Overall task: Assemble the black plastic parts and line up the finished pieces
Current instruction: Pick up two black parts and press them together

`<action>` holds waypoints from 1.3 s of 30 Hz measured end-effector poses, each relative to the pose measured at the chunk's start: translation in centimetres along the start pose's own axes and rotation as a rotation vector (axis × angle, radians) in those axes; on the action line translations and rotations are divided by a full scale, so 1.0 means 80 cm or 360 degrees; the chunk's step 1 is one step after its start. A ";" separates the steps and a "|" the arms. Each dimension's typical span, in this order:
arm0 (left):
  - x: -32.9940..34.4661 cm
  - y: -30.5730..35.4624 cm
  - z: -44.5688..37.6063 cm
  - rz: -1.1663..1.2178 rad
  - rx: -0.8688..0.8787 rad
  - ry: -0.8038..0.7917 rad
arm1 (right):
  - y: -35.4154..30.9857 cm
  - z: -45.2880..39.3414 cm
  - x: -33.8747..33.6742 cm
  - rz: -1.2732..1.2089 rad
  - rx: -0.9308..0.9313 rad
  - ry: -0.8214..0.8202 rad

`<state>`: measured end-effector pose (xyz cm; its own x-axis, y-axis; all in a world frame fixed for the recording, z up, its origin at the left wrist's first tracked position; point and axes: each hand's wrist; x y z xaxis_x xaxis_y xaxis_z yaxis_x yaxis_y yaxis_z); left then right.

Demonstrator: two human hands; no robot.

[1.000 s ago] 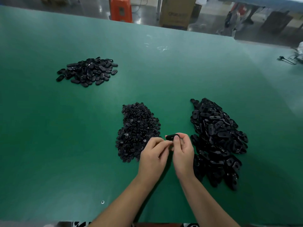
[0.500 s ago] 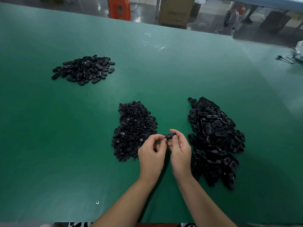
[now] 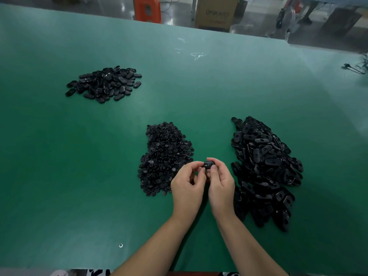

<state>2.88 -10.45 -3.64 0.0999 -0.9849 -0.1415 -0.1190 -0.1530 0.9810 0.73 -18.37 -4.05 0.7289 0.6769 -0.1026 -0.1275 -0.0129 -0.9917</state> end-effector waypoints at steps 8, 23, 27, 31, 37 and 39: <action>-0.001 0.000 0.001 -0.0100 0.0143 0.0016 | 0.000 0.000 0.000 -0.0024 0.0021 0.0021; -0.002 -0.003 0.001 0.0063 0.0170 0.0046 | 0.003 -0.001 0.002 -0.0003 -0.0013 0.0048; -0.005 -0.003 -0.001 0.0071 0.0118 0.0071 | 0.007 -0.003 0.003 -0.0017 -0.0019 0.0033; -0.006 -0.002 -0.002 0.0173 -0.0087 0.0085 | 0.008 -0.003 0.003 -0.0014 -0.0030 0.0027; -0.006 0.002 -0.001 0.0253 -0.0291 0.0049 | 0.007 -0.002 0.002 -0.0007 -0.0042 0.0039; -0.006 0.002 0.000 0.0232 -0.0272 0.0049 | 0.006 -0.001 0.002 -0.0009 -0.0046 0.0031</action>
<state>2.83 -9.96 -3.41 0.1244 -0.9922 0.0050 0.0342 0.0093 0.9994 0.83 -18.32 -4.52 0.7426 0.6625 -0.0978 -0.1037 -0.0306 -0.9941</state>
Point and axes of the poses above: each hand's wrist, its own z-axis away from the middle knuckle, its own x-axis out of the palm, y = z × x, and after that the axes turned 7 degrees about y, right-handed
